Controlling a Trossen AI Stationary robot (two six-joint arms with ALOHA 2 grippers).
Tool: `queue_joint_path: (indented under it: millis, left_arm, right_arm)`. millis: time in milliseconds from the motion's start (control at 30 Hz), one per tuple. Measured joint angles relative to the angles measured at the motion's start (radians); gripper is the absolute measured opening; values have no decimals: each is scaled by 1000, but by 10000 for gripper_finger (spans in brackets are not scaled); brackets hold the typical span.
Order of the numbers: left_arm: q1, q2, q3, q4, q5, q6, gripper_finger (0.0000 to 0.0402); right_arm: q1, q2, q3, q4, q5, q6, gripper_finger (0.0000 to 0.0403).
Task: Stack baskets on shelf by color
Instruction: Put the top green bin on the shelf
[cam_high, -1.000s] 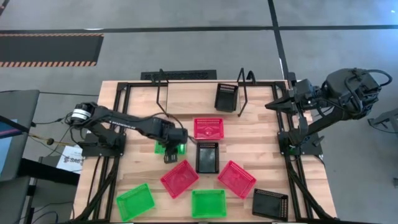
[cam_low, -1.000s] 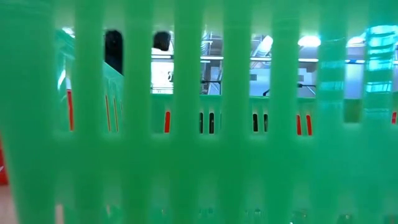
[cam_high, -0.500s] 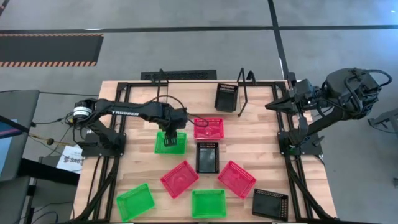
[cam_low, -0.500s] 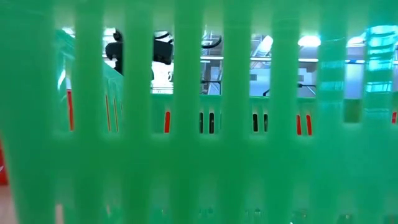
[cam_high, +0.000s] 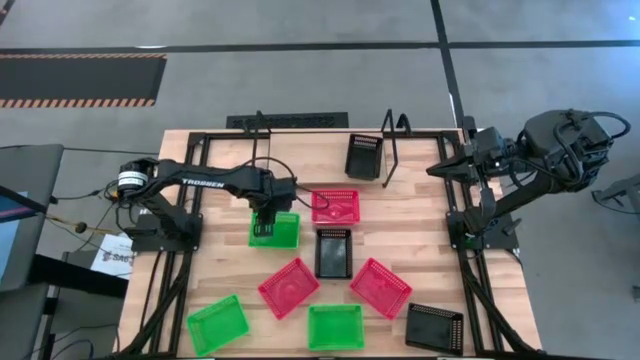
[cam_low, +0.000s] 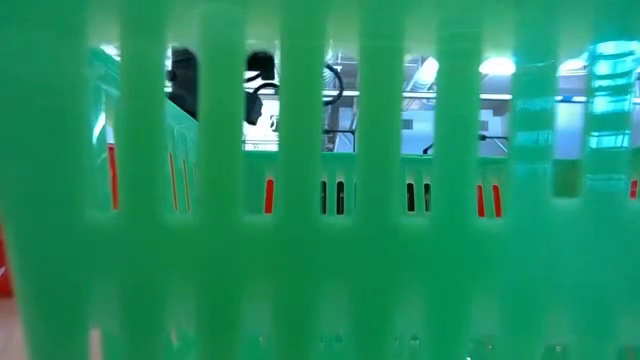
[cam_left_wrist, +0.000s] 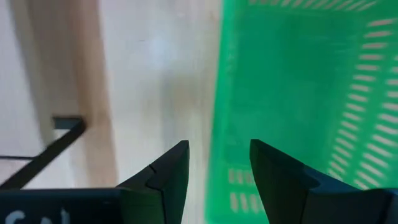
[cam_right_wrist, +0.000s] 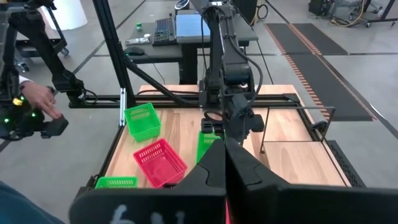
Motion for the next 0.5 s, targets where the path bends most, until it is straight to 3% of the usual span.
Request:
queue_joint_path:
  millis: [500]
  left_arm:
    - [30, 0, -70, 91, 92, 12, 158]
  right_arm:
    - [0, 0, 0, 47, -1, 0, 8]
